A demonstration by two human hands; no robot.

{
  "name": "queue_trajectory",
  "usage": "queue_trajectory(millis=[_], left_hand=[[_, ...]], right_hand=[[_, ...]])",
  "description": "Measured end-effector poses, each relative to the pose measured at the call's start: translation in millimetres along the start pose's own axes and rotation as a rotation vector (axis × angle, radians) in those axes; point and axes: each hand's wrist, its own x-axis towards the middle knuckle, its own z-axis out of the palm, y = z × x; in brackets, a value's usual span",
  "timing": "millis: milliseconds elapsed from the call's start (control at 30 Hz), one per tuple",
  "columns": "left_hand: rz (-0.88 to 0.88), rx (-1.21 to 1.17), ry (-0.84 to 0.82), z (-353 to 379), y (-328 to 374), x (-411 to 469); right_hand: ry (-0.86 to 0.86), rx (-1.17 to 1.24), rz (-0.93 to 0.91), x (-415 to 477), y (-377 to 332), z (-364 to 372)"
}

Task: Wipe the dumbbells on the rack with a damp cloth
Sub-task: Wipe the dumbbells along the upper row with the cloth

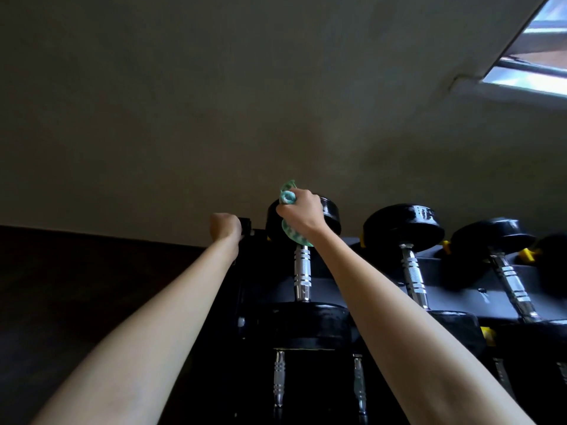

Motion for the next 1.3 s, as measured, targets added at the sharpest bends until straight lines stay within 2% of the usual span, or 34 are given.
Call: queue_trajectory(millis=[67,133,267,367,433,533,667,733,833,933,1000,1100,1167,1233,1300], left_hand=[[0.003,0.021,-0.014,0,-4,8],[-0.005,-0.01,-0.027,-2,-4,5],[0.02,-0.086,0.026,-13,1,-15],[0.03,-0.108,0.063,-26,0,-26],[0.007,-0.105,0.013,-31,-3,-36],[-0.02,-0.057,-0.199,-34,-5,-60],[-0.05,0.146,-0.514,-34,-10,-102],[-0.012,0.175,-0.562,-36,-14,-113],[0.102,0.079,-0.589,-39,-22,-128],[0.332,-0.043,-0.498,-38,-26,-144],[0.525,-0.051,-0.416,-34,-24,-155],[0.807,0.115,-0.385,-24,-25,-174],[0.935,0.341,-0.419,-18,-28,-183],[0.851,0.477,-0.515,-14,-29,-190],[0.717,0.482,-0.621,-14,-24,-191]], right_hand=[[-0.058,-0.037,-0.014,1,-7,3],[-0.13,0.067,0.065,0,-16,6],[-0.354,0.713,0.407,-19,-19,15],[-0.416,1.033,0.488,-43,1,14],[-0.437,1.168,0.507,-56,16,11],[-0.424,1.324,0.481,-73,25,6],[-0.437,1.384,0.405,-99,37,-8],[-0.414,1.389,0.414,-110,43,-13],[-0.368,1.406,0.429,-126,53,-21],[-0.339,1.3,0.476,-136,57,-28],[-0.249,1.222,0.523,-137,54,-27],[-0.061,1.217,0.573,-139,49,-23],[-0.071,1.361,0.55,-141,46,-27],[-0.115,1.542,0.532,-139,49,-35],[-0.168,1.583,0.511,-135,51,-43]])
